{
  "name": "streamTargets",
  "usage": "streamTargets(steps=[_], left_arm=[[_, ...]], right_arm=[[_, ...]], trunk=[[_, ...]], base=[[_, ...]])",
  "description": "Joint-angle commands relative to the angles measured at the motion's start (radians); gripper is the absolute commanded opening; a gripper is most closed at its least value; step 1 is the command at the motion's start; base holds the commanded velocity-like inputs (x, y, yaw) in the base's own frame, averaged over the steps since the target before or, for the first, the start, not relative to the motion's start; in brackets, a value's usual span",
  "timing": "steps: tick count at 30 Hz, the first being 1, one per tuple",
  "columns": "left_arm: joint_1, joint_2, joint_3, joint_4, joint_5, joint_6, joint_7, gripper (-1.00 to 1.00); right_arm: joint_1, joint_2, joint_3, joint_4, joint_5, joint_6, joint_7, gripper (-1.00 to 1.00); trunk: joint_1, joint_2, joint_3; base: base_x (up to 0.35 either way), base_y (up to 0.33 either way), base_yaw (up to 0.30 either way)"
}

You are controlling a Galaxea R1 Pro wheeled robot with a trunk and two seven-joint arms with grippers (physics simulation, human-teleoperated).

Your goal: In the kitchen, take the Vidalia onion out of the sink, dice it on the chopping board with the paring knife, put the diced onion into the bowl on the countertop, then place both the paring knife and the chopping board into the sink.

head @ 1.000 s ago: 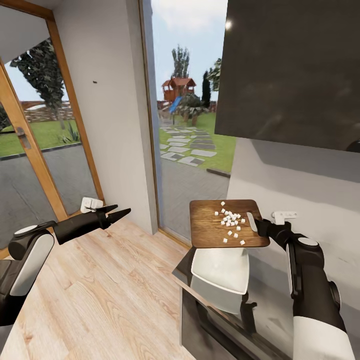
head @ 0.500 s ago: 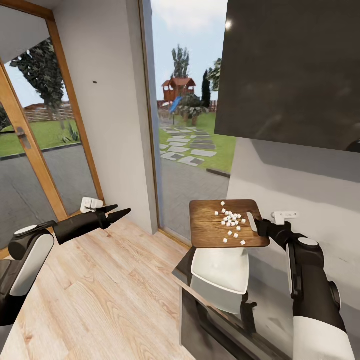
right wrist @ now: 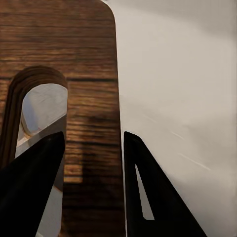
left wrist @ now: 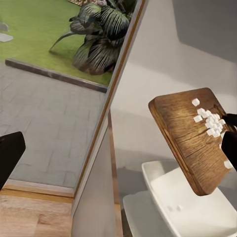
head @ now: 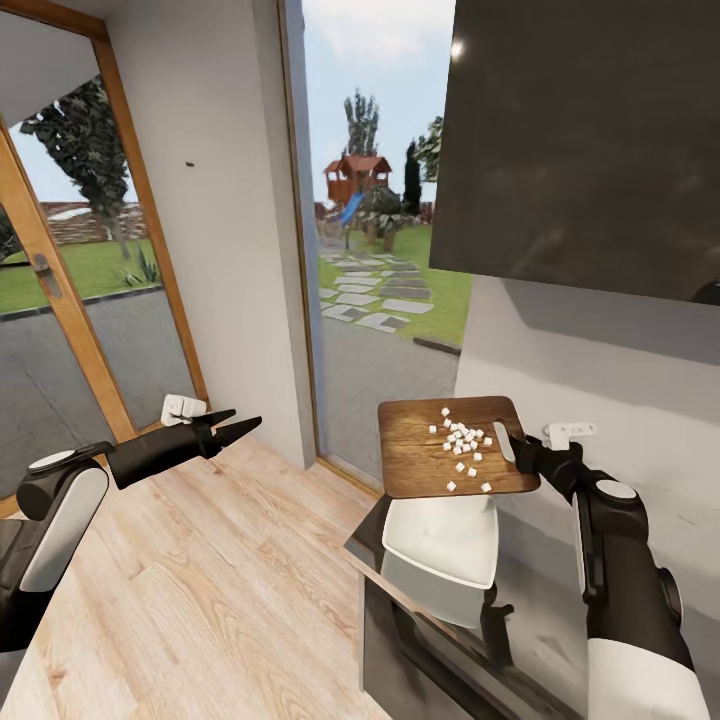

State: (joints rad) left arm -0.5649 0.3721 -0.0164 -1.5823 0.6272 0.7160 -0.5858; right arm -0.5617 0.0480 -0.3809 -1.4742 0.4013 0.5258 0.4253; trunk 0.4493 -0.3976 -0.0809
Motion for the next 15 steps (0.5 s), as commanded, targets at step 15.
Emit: streamTargets(steps=[15], left_arm=[[-0.001,0.001,0.000,-0.001,0.006,0.006,0.001,1.00]], right_arm=[[0.005,0.001,-0.003,0.000,0.010,0.000,0.009,-1.00]], trunk=[[0.001,-0.002,-0.002]], base=[[0.000,0.000,0.000]])
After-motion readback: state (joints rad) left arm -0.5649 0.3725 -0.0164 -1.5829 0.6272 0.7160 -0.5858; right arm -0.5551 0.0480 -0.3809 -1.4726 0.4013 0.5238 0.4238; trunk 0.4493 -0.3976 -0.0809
